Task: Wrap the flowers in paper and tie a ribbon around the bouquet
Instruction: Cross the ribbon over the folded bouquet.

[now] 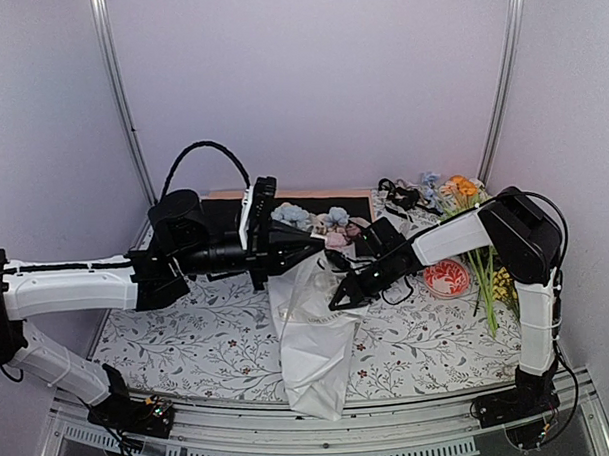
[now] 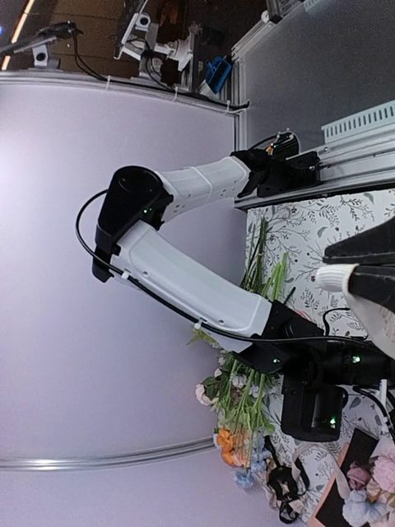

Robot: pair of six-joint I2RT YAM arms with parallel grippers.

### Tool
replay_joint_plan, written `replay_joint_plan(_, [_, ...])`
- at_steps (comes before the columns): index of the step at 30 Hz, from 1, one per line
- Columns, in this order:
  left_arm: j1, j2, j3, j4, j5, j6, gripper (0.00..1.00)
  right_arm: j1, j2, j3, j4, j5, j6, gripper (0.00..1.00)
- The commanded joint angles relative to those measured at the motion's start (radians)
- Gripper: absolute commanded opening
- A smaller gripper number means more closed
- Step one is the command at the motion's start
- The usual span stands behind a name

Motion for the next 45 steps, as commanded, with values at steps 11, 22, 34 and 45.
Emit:
replay_joint_plan(11, [-0.023, 0.288, 0.201, -0.447, -0.243, 0.111, 0.18, 0.001, 0.029, 0.001, -0.045, 0.023, -0.002, 0.11])
replay_joint_plan(22, [-0.016, 0.24, 0.245, -0.815, -0.29, 0.258, 0.99, 0.0, 0.025, 0.001, -0.048, 0.029, -0.005, 0.11])
replay_joint_plan(34, [0.131, 0.154, 0.036, -0.823, -0.306, 0.038, 0.47, 0.001, 0.032, 0.0, -0.048, 0.032, -0.008, 0.11])
replay_joint_plan(45, [0.13, 0.301, 0.035, -0.769, -0.157, 0.027, 0.58, 0.0, 0.036, 0.001, -0.051, 0.038, -0.006, 0.11])
